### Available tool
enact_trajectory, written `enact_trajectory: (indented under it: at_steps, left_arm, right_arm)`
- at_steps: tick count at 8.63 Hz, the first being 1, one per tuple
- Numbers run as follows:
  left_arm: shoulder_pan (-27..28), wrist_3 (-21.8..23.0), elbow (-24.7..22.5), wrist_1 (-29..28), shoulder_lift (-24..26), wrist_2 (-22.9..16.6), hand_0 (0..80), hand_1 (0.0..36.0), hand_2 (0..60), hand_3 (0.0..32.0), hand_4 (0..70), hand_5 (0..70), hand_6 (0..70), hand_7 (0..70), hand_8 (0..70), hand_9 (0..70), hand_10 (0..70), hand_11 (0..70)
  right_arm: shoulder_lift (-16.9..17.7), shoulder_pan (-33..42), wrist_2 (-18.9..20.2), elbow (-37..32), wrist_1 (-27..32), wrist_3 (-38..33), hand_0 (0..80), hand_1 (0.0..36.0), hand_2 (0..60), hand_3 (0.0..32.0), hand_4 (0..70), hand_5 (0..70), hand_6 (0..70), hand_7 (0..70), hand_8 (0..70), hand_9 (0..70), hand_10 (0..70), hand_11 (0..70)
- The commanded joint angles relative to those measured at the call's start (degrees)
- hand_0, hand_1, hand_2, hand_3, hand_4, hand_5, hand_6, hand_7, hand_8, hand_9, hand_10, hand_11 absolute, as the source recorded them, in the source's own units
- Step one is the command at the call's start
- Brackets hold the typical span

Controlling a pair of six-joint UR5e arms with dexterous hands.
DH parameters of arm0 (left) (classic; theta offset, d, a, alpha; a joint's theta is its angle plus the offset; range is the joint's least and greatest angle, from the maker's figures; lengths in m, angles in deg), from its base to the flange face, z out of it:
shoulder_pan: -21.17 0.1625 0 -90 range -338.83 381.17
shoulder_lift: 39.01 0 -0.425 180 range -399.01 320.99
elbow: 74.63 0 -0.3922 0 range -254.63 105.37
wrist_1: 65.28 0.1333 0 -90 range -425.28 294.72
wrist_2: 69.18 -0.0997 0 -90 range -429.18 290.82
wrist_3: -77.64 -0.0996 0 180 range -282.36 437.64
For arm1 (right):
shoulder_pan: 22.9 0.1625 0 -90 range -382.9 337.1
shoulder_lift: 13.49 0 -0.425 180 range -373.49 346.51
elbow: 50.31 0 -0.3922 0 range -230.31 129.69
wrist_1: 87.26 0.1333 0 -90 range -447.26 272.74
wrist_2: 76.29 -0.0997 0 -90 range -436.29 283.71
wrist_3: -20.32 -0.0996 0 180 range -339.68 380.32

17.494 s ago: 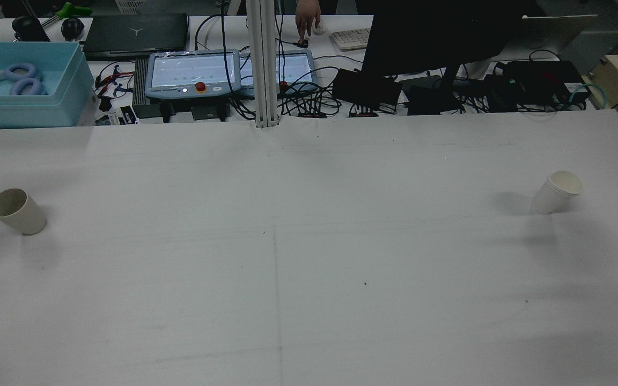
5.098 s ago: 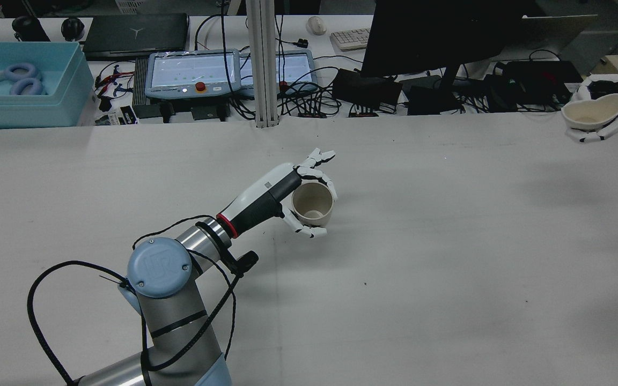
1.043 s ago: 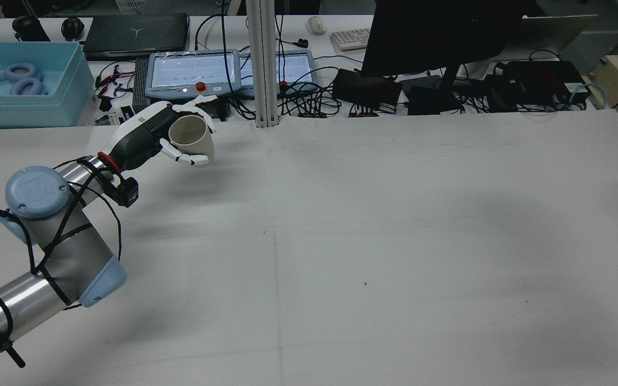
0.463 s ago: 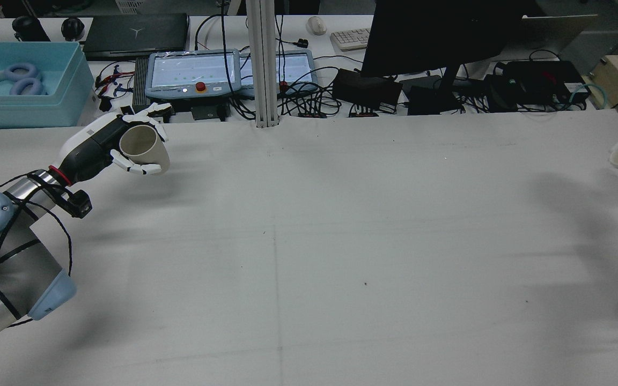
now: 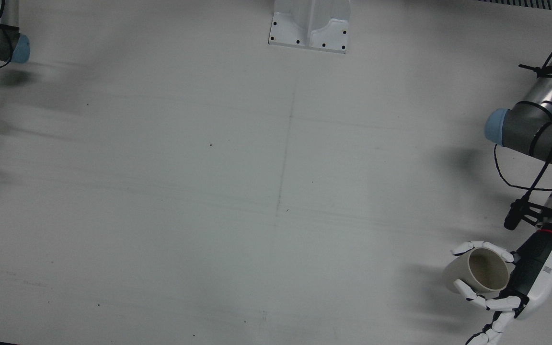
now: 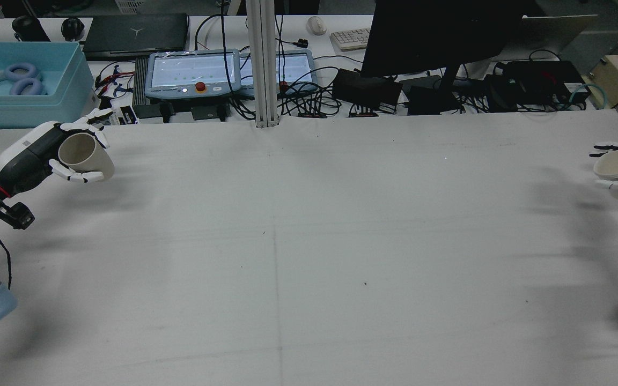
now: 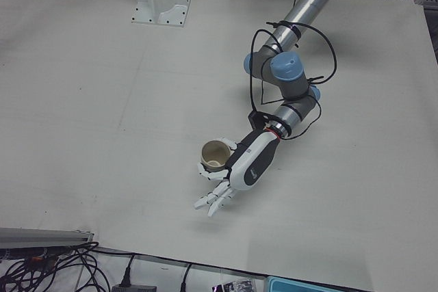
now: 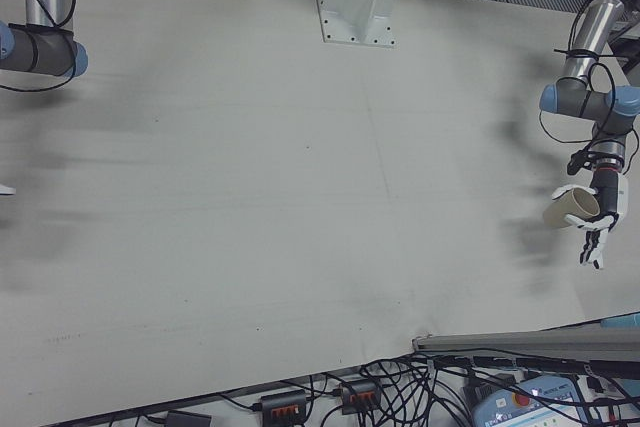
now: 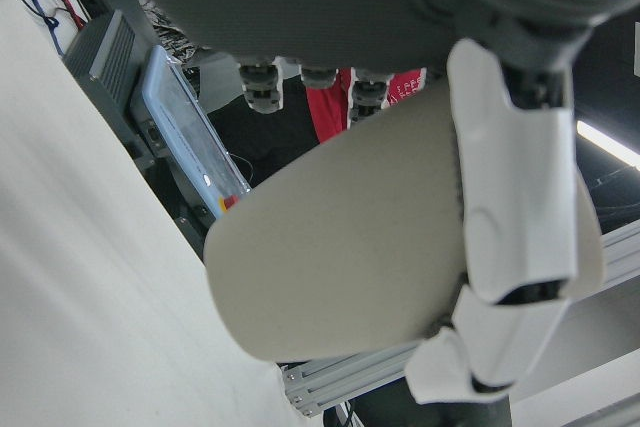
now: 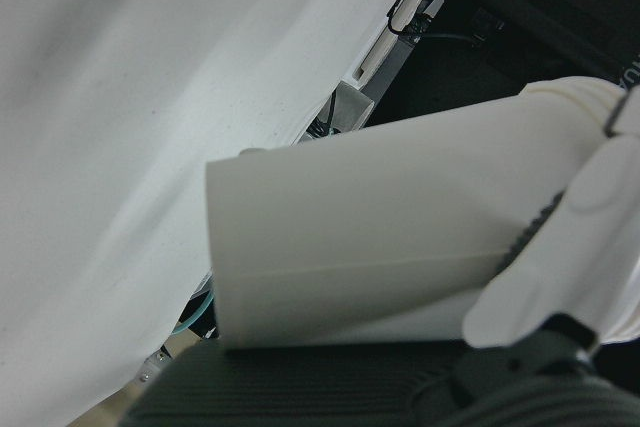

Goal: Pour water
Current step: 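Lower the right hand's cup onto the table and open the hand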

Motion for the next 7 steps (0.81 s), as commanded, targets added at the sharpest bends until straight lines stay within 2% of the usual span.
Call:
enact_trajectory:
  at_steps: [1, 2, 3, 4, 6, 7]
  left_arm:
    - [-0.5, -0.2, 2.7, -6.2, -7.2, 0.0, 61.1, 29.3, 49.4, 0.0, 69.0, 70.0, 8.4, 11.4, 2.1, 2.3, 5.2, 9.3]
    - [-0.2, -0.5, 5.4, -7.5, -7.3, 0.0, 61.0, 29.3, 49.3, 0.0, 69.2, 70.0, 8.4, 11.4, 2.1, 2.4, 5.4, 9.6]
    - [-0.1, -1.0, 7.7, -8.7, -7.3, 0.0, 60.4, 29.0, 49.8, 0.0, 68.7, 70.0, 8.3, 11.3, 2.2, 2.4, 5.5, 9.7]
    - [0.0, -1.3, 8.7, -9.2, -7.3, 0.0, 60.7, 28.8, 47.5, 0.0, 68.3, 70.0, 8.1, 11.1, 2.1, 2.4, 5.4, 9.6]
    - [0.1, -2.5, 9.3, -9.2, -7.3, 0.0, 60.5, 28.0, 45.2, 0.0, 68.0, 70.0, 8.2, 11.0, 2.3, 2.6, 5.5, 9.7]
    - [0.1, -3.3, 9.6, -9.3, -7.3, 0.0, 60.4, 27.4, 42.8, 0.0, 67.6, 70.0, 8.4, 10.9, 2.4, 2.7, 5.5, 9.6]
  right_arm:
    - [2.6, 0.9, -0.2, 3.4, 0.1, -7.4, 31.7, 0.0, 0.0, 4.6, 0.0, 0.0, 0.0, 0.0, 5.2, 0.0, 0.0, 0.0]
    - [4.4, 0.9, -0.1, 6.0, 0.2, -7.9, 28.5, 0.0, 0.0, 16.2, 0.0, 0.0, 0.0, 0.0, 5.8, 0.0, 0.0, 0.0]
    - [6.0, 1.3, 0.0, 7.8, 0.8, -9.1, 22.8, 0.0, 0.0, 25.8, 0.0, 0.0, 0.0, 0.0, 5.6, 0.0, 0.0, 0.0]
    - [7.4, 2.0, 0.1, 10.5, 0.8, -9.4, 20.1, 0.0, 0.0, 31.2, 0.0, 0.0, 0.0, 0.0, 4.4, 0.0, 0.0, 0.0]
    - [9.4, 3.2, 0.3, 13.2, 0.8, -9.4, 25.2, 0.0, 0.0, 32.0, 0.0, 0.0, 0.0, 0.0, 4.0, 0.0, 0.0, 0.0]
    - [9.4, 3.5, 0.3, 13.7, 0.8, -9.4, 25.5, 0.0, 0.0, 30.4, 0.0, 0.0, 0.0, 0.0, 4.5, 0.0, 0.0, 0.0]
